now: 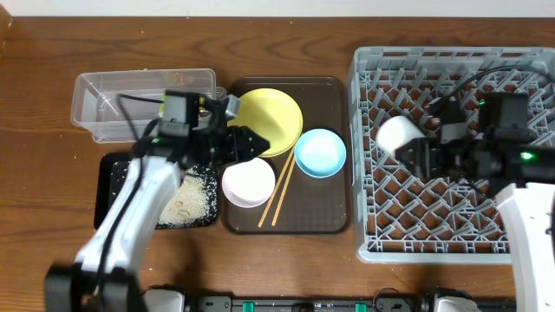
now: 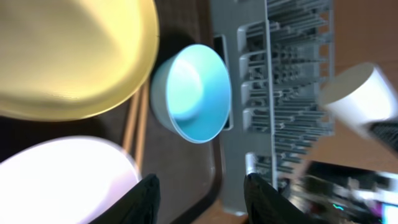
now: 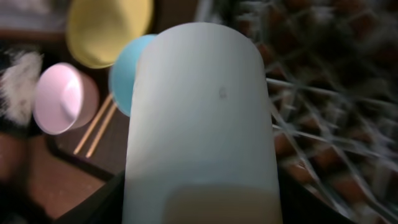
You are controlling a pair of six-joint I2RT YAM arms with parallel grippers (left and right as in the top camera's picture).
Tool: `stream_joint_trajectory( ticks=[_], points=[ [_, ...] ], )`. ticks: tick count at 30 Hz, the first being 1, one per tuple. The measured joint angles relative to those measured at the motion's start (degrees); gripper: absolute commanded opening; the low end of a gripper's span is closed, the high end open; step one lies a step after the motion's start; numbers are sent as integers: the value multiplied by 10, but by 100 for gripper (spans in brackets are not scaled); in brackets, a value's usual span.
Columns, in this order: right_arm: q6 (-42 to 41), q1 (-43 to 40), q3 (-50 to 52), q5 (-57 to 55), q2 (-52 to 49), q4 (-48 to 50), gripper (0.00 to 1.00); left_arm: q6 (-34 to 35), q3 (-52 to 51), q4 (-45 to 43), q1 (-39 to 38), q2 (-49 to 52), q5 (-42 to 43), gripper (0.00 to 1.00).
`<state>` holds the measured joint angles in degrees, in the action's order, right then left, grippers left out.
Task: Sort waste into correct bins and load items into the dishwasher rack
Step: 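Place the white cup upside down in the dish rack with right gripper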
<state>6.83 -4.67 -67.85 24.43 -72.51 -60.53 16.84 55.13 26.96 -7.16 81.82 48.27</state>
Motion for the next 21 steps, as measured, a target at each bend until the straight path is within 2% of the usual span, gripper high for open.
stream_joint_trajectory(
  ticks=[6,10,21],
  points=[
    [-29,-28,-48,-92,5,-94,32,-43,1,115,2,-102,-146,47],
    [-62,-54,-49,-167,2,-140,32,-53,1,156,2,-134,-227,47],
    [-88,-102,-49,-228,-65,-171,39,-55,1,165,2,-143,-282,52]
  ],
)
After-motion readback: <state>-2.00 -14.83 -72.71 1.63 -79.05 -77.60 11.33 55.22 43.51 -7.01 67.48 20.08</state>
